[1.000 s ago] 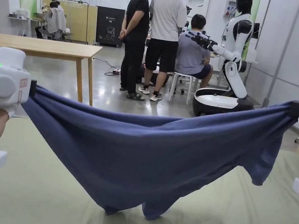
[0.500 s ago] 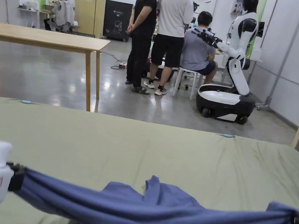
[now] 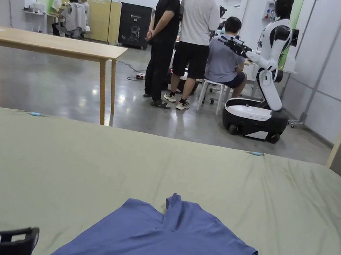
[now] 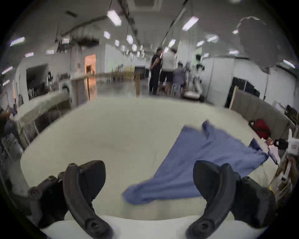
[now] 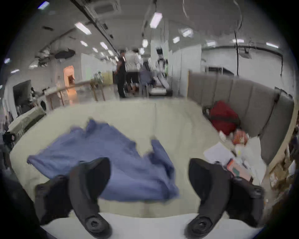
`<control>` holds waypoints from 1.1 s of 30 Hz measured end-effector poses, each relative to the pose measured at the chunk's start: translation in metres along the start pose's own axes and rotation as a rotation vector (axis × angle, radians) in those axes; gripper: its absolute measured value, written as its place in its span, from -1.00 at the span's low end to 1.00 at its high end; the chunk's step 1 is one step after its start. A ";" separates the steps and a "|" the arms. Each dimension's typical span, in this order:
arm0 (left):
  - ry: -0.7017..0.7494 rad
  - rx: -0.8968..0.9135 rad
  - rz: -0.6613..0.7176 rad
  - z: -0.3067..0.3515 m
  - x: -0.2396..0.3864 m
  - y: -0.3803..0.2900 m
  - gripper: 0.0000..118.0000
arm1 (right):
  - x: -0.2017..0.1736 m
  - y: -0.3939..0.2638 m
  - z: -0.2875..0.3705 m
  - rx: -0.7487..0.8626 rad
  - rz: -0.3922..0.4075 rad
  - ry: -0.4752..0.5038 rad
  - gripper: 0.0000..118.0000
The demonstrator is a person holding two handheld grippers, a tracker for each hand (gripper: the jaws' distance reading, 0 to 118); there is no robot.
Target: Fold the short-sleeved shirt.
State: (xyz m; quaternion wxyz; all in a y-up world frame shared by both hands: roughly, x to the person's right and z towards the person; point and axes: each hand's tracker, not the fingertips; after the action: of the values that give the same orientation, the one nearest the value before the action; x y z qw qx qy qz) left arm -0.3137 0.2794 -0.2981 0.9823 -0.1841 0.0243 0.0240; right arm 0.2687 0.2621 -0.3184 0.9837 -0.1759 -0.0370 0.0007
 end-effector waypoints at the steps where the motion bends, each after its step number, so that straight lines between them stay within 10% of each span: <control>1: -0.002 0.043 -0.042 0.008 0.011 0.011 0.86 | -0.016 0.015 0.011 0.069 0.013 0.050 0.86; 8: 0.035 0.223 -0.171 0.043 0.065 0.038 0.83 | -0.114 0.053 0.051 0.302 0.132 0.200 0.76; 10: 0.005 0.159 -0.150 0.040 0.059 0.035 0.20 | -0.133 0.051 0.044 0.270 0.182 0.140 -0.76; 12: 0.032 0.108 -0.145 0.035 0.049 0.031 -1.00 | -0.141 0.045 0.037 0.241 0.164 0.194 -1.00; 22: 0.058 -0.200 -0.072 -0.007 -0.043 -0.027 -1.00 | -0.163 0.030 0.011 0.169 0.147 0.244 -1.00; 23: 0.050 -0.236 -0.065 -0.015 -0.049 -0.036 -0.81 | -0.164 0.028 0.007 0.160 0.146 0.249 -1.00; 25: 0.029 -0.303 -0.031 -0.032 -0.056 -0.057 0.55 | -0.167 0.025 -0.005 0.138 0.143 0.256 -1.00; 26: 0.019 -0.349 -0.023 -0.045 -0.059 -0.067 0.89 | -0.169 0.023 -0.009 0.126 0.142 0.260 -1.00; 33: 0.024 -0.470 -0.027 -0.125 -0.075 -0.109 0.75 | -0.170 0.016 -0.048 0.047 0.154 0.255 -1.00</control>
State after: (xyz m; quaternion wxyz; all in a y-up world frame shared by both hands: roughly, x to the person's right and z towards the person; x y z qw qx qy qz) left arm -0.3875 0.1303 -0.3707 0.9124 -0.4082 0.0273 0.0139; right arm 0.1033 0.2577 -0.3812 0.9813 -0.1539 0.1020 0.0546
